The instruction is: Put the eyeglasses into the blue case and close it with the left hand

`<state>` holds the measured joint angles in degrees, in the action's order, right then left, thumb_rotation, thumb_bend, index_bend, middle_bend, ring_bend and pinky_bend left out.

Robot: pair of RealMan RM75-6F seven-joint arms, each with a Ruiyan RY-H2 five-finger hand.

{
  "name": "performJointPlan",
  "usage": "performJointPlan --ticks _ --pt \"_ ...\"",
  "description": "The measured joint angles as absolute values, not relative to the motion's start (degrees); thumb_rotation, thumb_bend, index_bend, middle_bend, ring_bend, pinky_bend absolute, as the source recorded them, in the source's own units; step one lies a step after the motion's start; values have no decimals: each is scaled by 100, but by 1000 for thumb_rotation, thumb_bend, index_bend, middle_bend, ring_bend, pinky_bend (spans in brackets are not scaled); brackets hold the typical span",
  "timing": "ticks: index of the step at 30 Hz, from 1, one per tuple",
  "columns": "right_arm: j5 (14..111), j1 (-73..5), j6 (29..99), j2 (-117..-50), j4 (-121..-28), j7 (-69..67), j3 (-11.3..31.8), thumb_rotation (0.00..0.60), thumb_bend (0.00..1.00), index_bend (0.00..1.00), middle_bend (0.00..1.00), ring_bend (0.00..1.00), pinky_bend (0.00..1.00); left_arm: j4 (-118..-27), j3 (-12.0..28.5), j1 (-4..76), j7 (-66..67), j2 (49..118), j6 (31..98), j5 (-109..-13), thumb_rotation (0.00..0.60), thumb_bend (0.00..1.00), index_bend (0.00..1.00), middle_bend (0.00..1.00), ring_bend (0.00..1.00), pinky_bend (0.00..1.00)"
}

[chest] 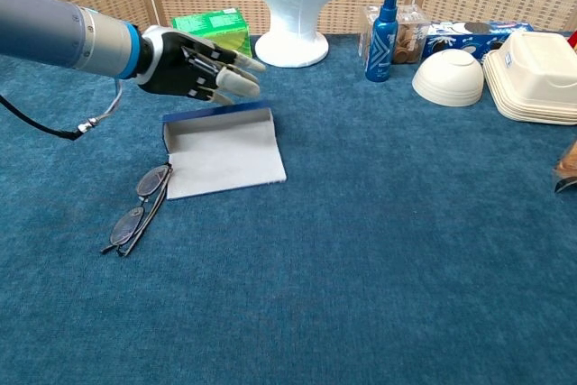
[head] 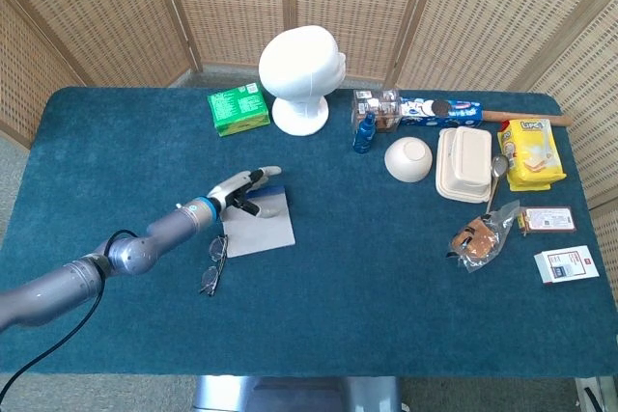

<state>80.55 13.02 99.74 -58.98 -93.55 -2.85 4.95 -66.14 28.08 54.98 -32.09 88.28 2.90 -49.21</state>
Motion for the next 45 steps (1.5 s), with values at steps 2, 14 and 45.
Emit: performJointPlan --ticks 2,14,45 --pt "8057 1310 9982 -5899 -9349 -297 500 524 236 0 105 0 146 -6674 2832 5501 -3178 8833 251 -4950 600 228 62 0 0 0" --pt "8066 1367 10032 -5914 -9293 -391 517 526 235 0 103 0 147 -7072 2965 5444 -2968 8791 28 -5114 600 227 61 0 0 0" --pt "8149 1259 9838 -5958 -9193 -479 548 523 222 0 102 0 150 -8920 3131 4184 -1868 7740 580 -6032 600 227 208 0 0 0"
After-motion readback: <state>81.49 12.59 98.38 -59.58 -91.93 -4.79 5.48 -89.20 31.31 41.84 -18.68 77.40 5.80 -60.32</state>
